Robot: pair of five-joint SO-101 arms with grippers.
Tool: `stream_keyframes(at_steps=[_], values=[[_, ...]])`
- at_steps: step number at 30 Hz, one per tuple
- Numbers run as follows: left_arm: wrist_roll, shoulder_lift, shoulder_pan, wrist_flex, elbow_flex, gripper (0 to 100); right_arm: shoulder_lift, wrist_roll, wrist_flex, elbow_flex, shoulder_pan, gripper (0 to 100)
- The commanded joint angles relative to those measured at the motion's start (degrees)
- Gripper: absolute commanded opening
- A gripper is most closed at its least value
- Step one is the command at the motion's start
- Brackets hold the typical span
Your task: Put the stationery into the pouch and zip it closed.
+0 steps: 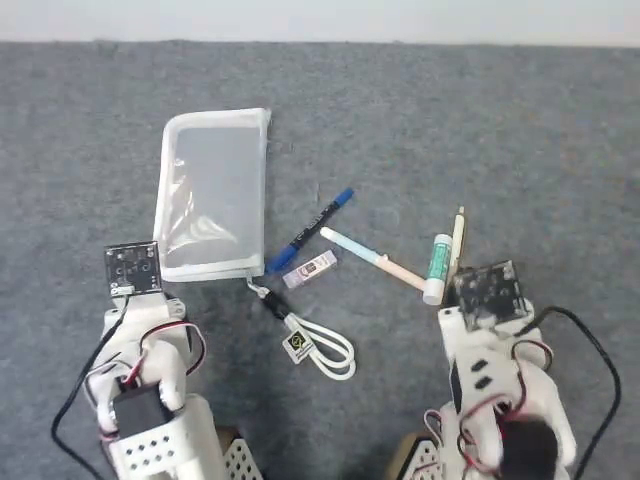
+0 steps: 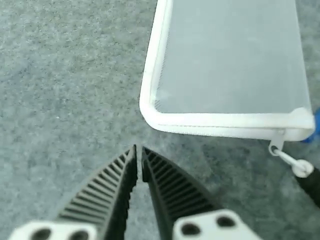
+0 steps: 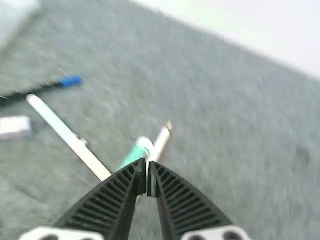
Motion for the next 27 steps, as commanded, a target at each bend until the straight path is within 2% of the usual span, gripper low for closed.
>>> stream_keyframes(at_steps=[1, 7, 11, 15, 17, 27], values=[[0.53, -0.79, -0.44, 0.0, -3.47, 1, 2.42, 1.23, 0.13, -7.65, -2.86, 0.8], [0.53, -0.79, -2.2, 0.35, -4.7, 2, 18.77, 2.2, 0.4, -19.08, -7.25, 2.9], [0.62, -0.79, -3.6, 0.35, -4.62, 12, 29.41, -0.09, 0.31, -23.47, -15.87, 3.9], [0.62, -0.79, -3.6, 0.44, -3.65, 20, 37.76, -4.92, -0.31, -24.09, -23.69, 16.9], [0.62, -0.79, -3.6, 0.18, -3.3, 20, 41.01, -6.24, -1.01, -24.09, -27.38, 19.9], [0.62, -0.79, -3.6, 0.0, -3.12, 20, 57.54, -16.18, -15.78, -24.0, -42.15, 19.8]])
